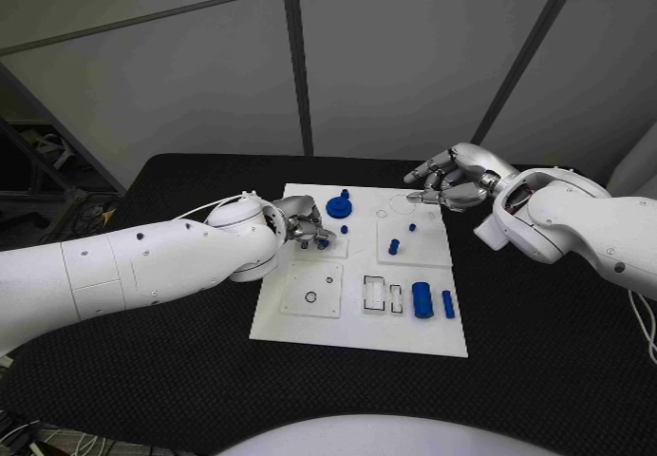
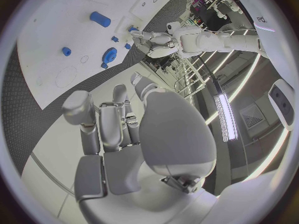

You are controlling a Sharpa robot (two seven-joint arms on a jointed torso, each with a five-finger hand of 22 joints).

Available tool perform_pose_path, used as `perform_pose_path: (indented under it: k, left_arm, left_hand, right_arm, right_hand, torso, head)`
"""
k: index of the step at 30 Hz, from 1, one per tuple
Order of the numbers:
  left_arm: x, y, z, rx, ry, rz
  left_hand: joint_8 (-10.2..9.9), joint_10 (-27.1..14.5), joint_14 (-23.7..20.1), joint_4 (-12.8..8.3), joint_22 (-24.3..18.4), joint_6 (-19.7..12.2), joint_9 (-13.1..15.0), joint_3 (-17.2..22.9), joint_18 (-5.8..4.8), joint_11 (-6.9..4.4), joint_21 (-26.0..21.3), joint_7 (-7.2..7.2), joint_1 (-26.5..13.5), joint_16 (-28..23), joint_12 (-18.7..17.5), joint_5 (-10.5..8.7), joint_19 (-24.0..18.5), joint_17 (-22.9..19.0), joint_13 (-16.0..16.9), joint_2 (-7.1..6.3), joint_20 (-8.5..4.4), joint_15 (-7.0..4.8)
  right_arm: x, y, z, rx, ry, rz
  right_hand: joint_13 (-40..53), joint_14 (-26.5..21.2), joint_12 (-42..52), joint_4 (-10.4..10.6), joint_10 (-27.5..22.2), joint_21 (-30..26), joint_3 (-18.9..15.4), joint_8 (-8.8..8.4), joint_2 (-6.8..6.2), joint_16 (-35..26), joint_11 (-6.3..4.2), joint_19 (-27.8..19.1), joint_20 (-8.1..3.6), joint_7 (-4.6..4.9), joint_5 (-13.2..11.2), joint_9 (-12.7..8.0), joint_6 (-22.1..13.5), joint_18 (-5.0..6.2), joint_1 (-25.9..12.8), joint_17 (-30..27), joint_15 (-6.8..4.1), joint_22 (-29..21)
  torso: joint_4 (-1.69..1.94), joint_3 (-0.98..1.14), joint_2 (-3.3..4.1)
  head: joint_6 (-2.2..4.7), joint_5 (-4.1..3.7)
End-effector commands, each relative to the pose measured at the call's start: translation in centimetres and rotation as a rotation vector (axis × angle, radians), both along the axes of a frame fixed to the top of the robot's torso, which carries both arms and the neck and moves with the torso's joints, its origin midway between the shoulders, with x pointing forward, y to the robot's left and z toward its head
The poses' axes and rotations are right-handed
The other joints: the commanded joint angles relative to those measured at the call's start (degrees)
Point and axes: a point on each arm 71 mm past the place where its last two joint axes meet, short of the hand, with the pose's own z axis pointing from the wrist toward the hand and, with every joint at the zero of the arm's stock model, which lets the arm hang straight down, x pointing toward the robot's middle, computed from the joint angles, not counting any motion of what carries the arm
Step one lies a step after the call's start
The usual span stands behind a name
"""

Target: Assemble the parts on the task board

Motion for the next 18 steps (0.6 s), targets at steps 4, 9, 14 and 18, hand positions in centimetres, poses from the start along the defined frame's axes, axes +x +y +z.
perform_pose_path:
  k: [4, 9, 14, 18]
  left_arm:
    - [0.05, 0.04, -0.14, 0.053, 0.002, 0.011]
    - [0.08, 0.09, -0.15, 0.068, -0.004, 0.014]
    - [0.04, 0.16, -0.19, 0.076, -0.001, 0.015]
    - [-0.03, 0.12, -0.24, 0.082, 0.004, 0.012]
  left_hand:
    - [0.41, 2.31, 5.91, -12.86, 4.41, 0.45, 0.05, 12.56, -0.42, -1.84, 0.31, -0.10, -0.98, 0.35, 0.09, 0.45, 0.43, 15.09, 4.66, 0.03, -0.14, -0.20]
    - [0.41, 2.31, 5.91, -12.87, 4.42, 0.45, 0.05, 12.57, -0.43, -1.84, 0.31, -0.10, -0.99, 0.35, 0.10, 0.45, 0.43, 15.09, 4.66, 0.03, -0.14, -0.20]
    - [0.49, 2.37, 5.91, -13.69, 4.56, 0.51, 0.04, 13.30, -0.45, -1.83, 0.37, -0.10, -1.89, 0.35, 0.17, 0.61, 0.51, 15.09, 4.67, -0.01, -0.13, -0.19]
    - [0.50, 2.38, 5.91, -13.86, 4.58, 0.52, 0.04, 13.46, -0.45, -1.84, 0.37, -0.10, -2.08, 0.35, 0.18, 0.67, 0.52, 15.09, 4.67, -0.01, -0.13, -0.19]
  right_arm:
    - [-0.04, 0.11, 0.18, 0.001, -0.005, 0.009]
    - [-0.05, 0.07, 0.18, 0.000, -0.005, 0.009]
    - [-0.05, 0.07, 0.18, 0.000, -0.005, 0.009]
    - [-0.04, 0.09, 0.17, 0.000, -0.005, 0.010]
  right_hand:
    - [0.09, 1.30, 0.20, 0.35, -0.25, 0.03, -0.08, -0.05, -0.05, -0.10, -0.15, -0.15, 0.05, 0.03, 0.29, -0.06, -0.28, -0.30, -0.31, 2.36, 0.11, 0.05]
    - [0.09, 1.30, 0.20, 0.35, -0.25, 0.03, -0.08, -0.05, -0.05, -0.10, -0.15, -0.15, 0.05, 0.03, 0.29, -0.06, -0.28, -0.30, -0.31, 2.36, 0.11, 0.05]
    - [0.09, 1.30, 0.20, 0.35, -0.25, 0.03, -0.08, -0.05, -0.05, -0.10, -0.15, -0.15, 0.05, 0.03, 0.29, -0.06, -0.28, -0.30, -0.31, 2.36, 0.11, 0.05]
    - [0.10, 1.30, 0.26, 0.37, -0.21, 0.06, -0.07, -0.05, -0.04, -0.13, -0.16, -0.13, 0.05, 0.03, 0.29, -0.06, -0.28, -0.30, -0.30, 2.35, 0.10, 0.10]
  torso:
    - [0.01, -0.02, 0.00]
    - [0.03, 0.01, 0.00]
    - [0.04, -0.02, -0.02]
    - [0.05, -0.02, -0.03]
  head:
    - [0.01, 0.08]
    - [-0.09, 0.11]
    - [-0.16, 0.14]
    - [-0.17, 0.18]
